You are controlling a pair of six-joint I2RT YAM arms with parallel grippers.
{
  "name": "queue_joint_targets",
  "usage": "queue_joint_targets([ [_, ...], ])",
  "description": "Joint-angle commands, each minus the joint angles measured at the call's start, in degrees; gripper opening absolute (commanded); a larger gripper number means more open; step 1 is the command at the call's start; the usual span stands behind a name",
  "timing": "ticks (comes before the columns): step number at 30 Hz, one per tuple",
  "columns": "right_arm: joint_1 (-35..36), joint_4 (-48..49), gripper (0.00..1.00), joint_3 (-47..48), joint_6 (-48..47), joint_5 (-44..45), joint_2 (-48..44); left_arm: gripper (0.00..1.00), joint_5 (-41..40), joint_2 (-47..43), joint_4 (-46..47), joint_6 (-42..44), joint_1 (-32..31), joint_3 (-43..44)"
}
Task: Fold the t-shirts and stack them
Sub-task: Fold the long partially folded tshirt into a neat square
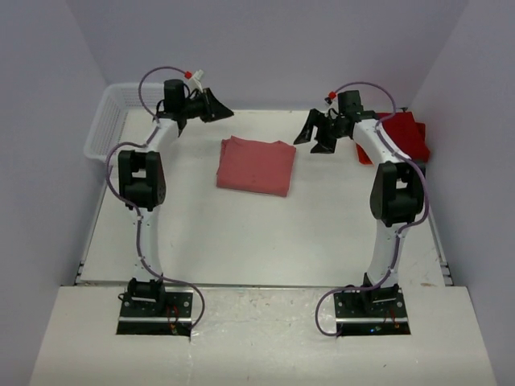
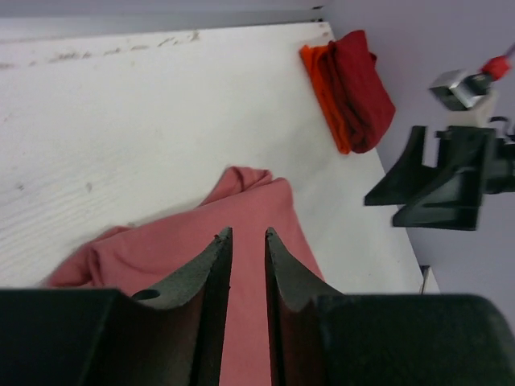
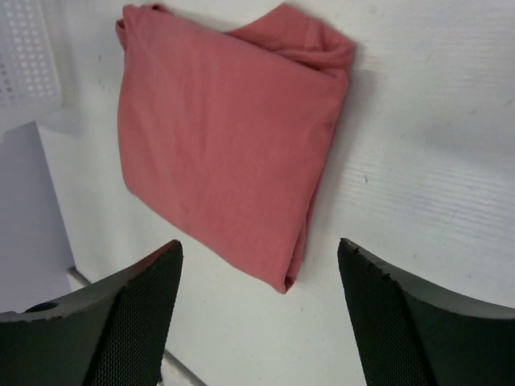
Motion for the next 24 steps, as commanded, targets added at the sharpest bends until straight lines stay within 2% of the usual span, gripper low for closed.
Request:
queue_joint_targets([
  [1,0.11,2.91,0.79,-3.21,0.14,-9.02,0.62,0.24,0.89,-9.67,2.24,0.55,-0.57,-1.81],
  [7,0.11,3.61,0.85,-3.03,2.51,-11.06,4.14,0.24,-1.03,-13.90,1.72,2.74,-6.55,-10.86],
  [10,0.03,5.28,0.83,-4.27,2.69,-11.58,4.05,0.22,-2.36,-13.91,1.63,3.97,-9.80,-14.12],
  [15,0.20,6.77,0.78,-6.64,2.87,-11.50,3.53,0.13,-4.99,-11.37,2.06,4.86,-13.49,-15.79],
  [21,0.20,5.46,0.84,-5.94,2.52,-9.92,5.45,0.09,-5.78,-7.84,3.47,3.98,-13.94,-16.93],
  [24,0.29,5.99,0.85,-5.77,3.13,-10.00,6.42,0.07,-9.64,-8.11,1.81,4.24,-13.85,-19.13],
])
